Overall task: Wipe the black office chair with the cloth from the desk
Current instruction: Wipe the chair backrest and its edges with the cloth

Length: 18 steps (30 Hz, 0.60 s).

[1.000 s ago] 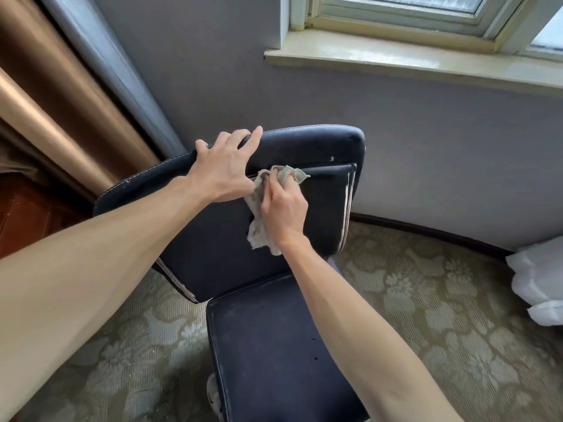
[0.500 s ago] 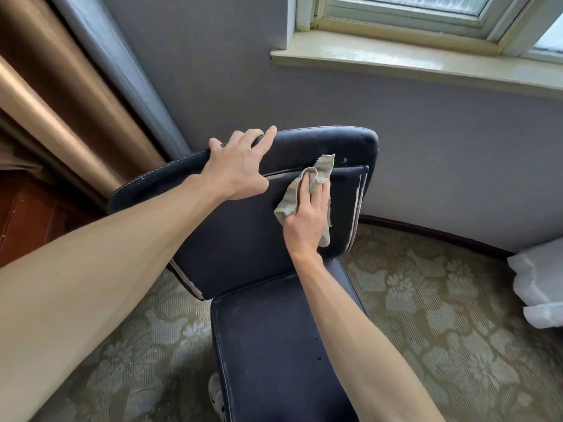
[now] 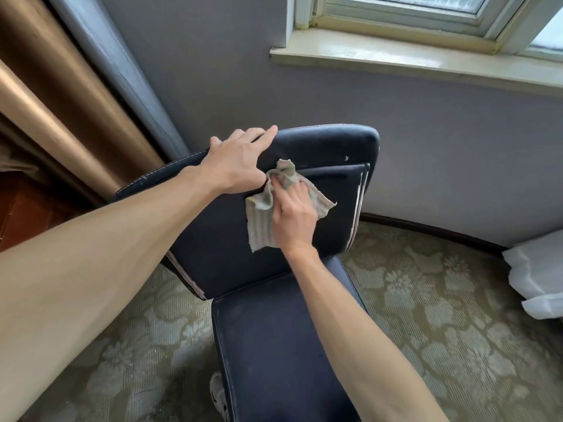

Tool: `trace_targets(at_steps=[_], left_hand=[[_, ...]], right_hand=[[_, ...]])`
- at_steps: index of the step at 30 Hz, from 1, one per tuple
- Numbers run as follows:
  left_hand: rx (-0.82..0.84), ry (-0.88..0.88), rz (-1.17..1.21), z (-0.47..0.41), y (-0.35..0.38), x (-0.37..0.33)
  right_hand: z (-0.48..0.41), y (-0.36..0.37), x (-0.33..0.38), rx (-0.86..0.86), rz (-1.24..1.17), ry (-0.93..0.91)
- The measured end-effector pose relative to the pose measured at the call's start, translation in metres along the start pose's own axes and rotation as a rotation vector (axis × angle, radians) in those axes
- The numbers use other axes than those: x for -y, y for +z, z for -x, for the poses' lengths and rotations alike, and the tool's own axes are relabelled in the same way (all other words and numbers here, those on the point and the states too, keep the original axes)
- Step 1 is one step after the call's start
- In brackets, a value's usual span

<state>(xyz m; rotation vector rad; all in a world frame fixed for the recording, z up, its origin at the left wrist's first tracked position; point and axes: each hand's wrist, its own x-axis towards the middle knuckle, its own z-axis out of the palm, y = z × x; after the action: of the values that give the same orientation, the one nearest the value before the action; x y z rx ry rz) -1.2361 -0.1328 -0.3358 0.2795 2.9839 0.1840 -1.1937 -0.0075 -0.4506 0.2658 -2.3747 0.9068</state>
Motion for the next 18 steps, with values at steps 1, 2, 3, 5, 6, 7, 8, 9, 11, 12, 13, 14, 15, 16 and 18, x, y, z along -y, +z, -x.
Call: trace_targets(at_steps=[1,2,3,5,6,7,8,9,11,12,13,14,15,16,18], left_hand=[[-0.002,0.002,-0.002,0.001,0.000,0.000],[-0.007,0.005,-0.007,0.001,0.002,0.000],[-0.010,0.010,-0.013,0.001,0.003,0.000],[-0.008,0.014,-0.014,0.002,0.003,-0.002],[-0.010,0.010,-0.015,0.002,0.003,-0.003],[-0.015,0.005,-0.019,0.002,0.004,-0.004],[-0.019,0.000,-0.022,0.001,0.005,-0.004],[-0.020,-0.004,-0.022,0.001,0.006,-0.004],[-0.020,-0.012,-0.020,0.000,0.006,-0.005],[-0.024,-0.016,-0.018,0.000,0.006,-0.005],[-0.027,-0.020,-0.014,-0.001,0.006,-0.004],[-0.027,-0.019,-0.009,-0.001,0.006,-0.002],[-0.026,-0.019,-0.005,-0.001,0.006,0.001],[-0.025,-0.023,-0.004,0.000,0.006,0.003],[-0.032,-0.033,-0.009,0.003,0.005,0.004]], right_hand=[[-0.003,-0.007,-0.012,-0.009,0.029,0.008],[-0.007,-0.014,-0.025,-0.023,0.052,0.057],[-0.011,-0.021,-0.037,-0.030,0.065,0.141],[-0.018,-0.028,-0.054,-0.008,0.062,0.332],[-0.021,-0.028,-0.058,0.011,0.063,0.398],[-0.023,-0.027,-0.058,0.027,0.073,0.438],[-0.024,-0.025,-0.054,0.036,0.078,0.458],[-0.025,-0.022,-0.048,0.029,0.069,0.464],[-0.025,-0.013,-0.027,0.003,0.045,0.443],[-0.023,-0.007,-0.013,0.011,0.034,0.407],[-0.018,0.000,0.001,0.023,0.018,0.355],[-0.012,0.006,0.015,0.024,0.000,0.301],[-0.006,0.012,0.025,0.012,-0.016,0.258],[-0.003,0.014,0.031,-0.002,-0.028,0.225],[-0.004,0.013,0.023,0.003,-0.022,0.160]])
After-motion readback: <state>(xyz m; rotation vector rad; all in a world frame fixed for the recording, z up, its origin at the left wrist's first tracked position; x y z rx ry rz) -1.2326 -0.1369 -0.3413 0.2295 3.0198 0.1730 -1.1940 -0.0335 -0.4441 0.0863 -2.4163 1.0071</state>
